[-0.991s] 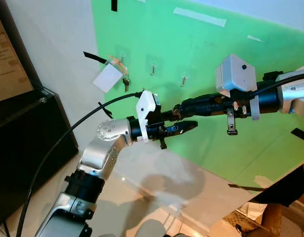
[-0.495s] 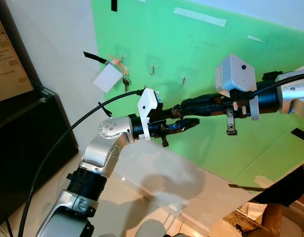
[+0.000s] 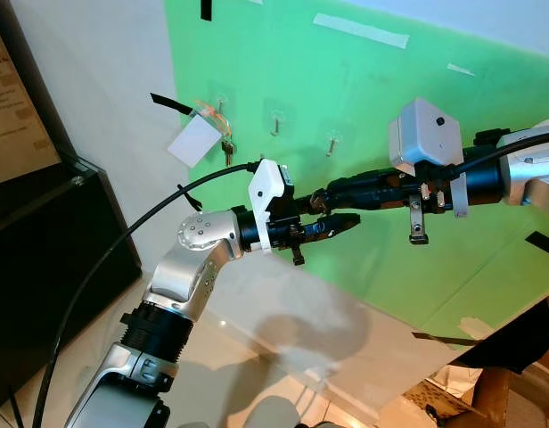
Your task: Hang keys on a hook
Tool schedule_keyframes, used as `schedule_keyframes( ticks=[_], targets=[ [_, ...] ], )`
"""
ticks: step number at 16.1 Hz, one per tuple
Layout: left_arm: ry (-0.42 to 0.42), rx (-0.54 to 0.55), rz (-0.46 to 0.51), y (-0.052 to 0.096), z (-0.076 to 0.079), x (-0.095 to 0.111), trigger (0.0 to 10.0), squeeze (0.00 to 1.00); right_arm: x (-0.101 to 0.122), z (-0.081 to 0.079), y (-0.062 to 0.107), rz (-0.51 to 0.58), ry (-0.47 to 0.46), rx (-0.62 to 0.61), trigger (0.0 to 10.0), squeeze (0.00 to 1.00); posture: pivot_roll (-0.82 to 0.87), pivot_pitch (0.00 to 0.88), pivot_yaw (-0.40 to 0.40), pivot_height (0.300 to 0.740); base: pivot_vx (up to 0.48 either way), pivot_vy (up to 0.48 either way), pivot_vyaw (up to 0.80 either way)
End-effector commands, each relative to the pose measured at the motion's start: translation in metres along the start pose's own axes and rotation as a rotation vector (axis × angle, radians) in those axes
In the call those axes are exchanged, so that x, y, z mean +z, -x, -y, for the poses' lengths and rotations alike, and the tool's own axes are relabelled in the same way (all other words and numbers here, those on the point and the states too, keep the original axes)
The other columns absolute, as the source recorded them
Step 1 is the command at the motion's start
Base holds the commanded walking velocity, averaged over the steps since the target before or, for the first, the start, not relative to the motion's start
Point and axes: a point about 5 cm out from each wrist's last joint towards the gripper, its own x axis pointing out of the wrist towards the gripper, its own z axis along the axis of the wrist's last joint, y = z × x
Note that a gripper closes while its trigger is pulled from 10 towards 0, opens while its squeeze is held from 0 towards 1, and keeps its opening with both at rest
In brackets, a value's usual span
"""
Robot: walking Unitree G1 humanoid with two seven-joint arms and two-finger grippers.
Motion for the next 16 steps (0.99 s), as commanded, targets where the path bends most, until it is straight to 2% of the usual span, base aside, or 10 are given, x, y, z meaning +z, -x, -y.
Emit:
schedule_keyframes(
  ticks=[1,2,3,9,14,16],
  targets=[
    [-0.018,-0.002,-0.004,-0.002,-0.002,0.003,9.2,0.0,0.002,-0.004,-0.003,-0.001,0.008,0.024,10.0,0.0,-0.06,0.0,-0.042,0.74,0.0,0.0,0.0],
    [-0.018,-0.002,-0.004,-0.002,-0.002,0.003,9.2,0.0,0.002,-0.004,-0.003,-0.001,0.008,0.024,10.0,0.0,-0.06,0.0,-0.042,0.74,0.0,0.0,0.0],
    [-0.008,0.017,0.007,-0.004,-0.006,0.004,0.0,0.0,0.002,-0.005,-0.004,0.001,0.009,0.033,10.0,0.0,-0.06,0.0,-0.04,0.74,0.0,0.0,0.0],
    [-0.003,0.087,0.013,-0.007,-0.016,0.006,0.0,0.0,0.003,-0.008,-0.006,0.004,0.008,0.05,10.0,0.0,-0.06,0.0,-0.038,0.74,0.0,0.0,0.0],
    [0.001,0.044,0.001,-0.007,-0.011,0.003,0.0,0.0,0.003,-0.008,-0.006,0.003,0.005,0.05,10.0,0.0,-0.06,0.0,-0.037,0.74,0.0,0.0,0.0],
    [-0.043,0.006,-0.067,-0.003,-0.008,-0.004,0.0,0.0,0.003,-0.007,-0.006,0.005,0.004,0.042,10.0,0.0,-0.06,0.0,-0.037,0.74,0.0,0.0,0.0]
  ],
)
